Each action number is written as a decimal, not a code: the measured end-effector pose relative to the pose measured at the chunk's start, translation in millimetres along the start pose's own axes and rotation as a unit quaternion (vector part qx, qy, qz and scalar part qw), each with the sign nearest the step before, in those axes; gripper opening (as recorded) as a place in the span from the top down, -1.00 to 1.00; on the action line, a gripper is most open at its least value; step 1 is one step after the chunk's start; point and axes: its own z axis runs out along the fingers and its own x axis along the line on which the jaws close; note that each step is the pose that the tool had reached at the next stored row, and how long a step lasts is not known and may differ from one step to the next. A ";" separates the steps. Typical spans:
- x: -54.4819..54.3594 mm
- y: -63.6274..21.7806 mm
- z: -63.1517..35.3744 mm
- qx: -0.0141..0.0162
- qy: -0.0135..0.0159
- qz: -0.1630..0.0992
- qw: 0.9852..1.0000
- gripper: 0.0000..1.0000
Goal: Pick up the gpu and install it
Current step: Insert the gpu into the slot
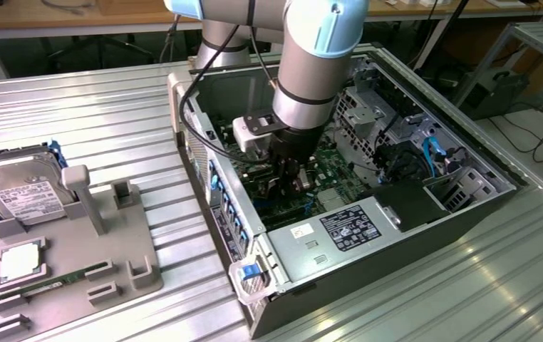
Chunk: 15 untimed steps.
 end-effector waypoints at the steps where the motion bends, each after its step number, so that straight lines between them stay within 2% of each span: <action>1: 0.0 1.3 1.6 0.000 0.000 0.000 1.000 0.44; 3: 0.5 4.5 4.3 0.000 0.001 0.000 1.000 0.44; 8: 0.2 5.1 6.6 0.000 0.000 0.000 1.000 0.44; 9: 0.0 5.0 7.1 0.001 -0.001 0.000 1.000 0.44; 10: -0.2 5.2 7.9 0.002 -0.002 0.000 1.000 0.42; 12: 0.1 4.9 3.4 0.004 -0.001 0.000 1.000 0.42; 13: 0.0 4.9 0.1 0.005 -0.001 0.000 1.000 0.29; 15: -0.1 4.7 -7.6 0.006 -0.001 0.000 1.000 0.29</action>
